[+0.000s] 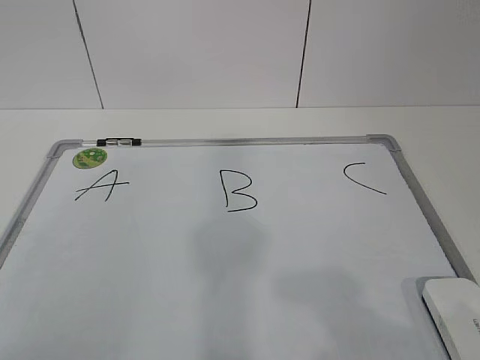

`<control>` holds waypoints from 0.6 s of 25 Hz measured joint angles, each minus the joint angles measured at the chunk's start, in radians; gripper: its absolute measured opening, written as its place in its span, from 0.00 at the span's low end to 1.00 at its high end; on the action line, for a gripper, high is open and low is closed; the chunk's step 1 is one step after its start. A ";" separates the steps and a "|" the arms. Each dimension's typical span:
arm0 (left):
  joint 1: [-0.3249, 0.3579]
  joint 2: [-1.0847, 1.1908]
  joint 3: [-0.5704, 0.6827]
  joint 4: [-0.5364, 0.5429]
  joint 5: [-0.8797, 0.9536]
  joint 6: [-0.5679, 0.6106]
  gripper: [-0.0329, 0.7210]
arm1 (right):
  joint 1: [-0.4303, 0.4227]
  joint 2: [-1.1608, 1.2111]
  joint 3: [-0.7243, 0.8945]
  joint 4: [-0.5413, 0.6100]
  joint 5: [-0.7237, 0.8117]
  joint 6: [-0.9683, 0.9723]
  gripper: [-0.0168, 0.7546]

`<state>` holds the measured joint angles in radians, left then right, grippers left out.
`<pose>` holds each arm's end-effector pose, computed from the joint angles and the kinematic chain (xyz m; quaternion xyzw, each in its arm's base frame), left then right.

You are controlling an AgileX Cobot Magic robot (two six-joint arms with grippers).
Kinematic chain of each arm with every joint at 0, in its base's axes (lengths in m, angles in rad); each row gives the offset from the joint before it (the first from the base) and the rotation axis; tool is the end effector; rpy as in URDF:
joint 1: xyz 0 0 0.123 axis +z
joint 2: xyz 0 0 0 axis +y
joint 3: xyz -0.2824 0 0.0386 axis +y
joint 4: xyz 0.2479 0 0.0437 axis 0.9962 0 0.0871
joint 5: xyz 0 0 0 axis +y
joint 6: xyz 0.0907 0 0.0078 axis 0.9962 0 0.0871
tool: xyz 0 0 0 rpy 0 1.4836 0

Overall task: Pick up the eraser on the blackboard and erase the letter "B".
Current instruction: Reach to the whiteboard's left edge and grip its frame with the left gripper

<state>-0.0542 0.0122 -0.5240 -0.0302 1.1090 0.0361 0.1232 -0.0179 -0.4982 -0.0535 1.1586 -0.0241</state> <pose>-0.0079 -0.0020 0.2800 0.0400 0.8616 -0.0196 0.5057 -0.0111 -0.0059 0.2689 -0.0617 0.8713 -0.0025 0.4868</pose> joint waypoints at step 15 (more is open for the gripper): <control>0.000 0.000 0.000 0.000 0.000 0.000 0.36 | 0.000 0.000 -0.006 -0.029 -0.023 0.000 0.76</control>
<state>-0.0542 0.0122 -0.5240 -0.0302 1.1090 0.0361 0.1232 -0.0179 -0.5044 -0.0825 1.1356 -0.0241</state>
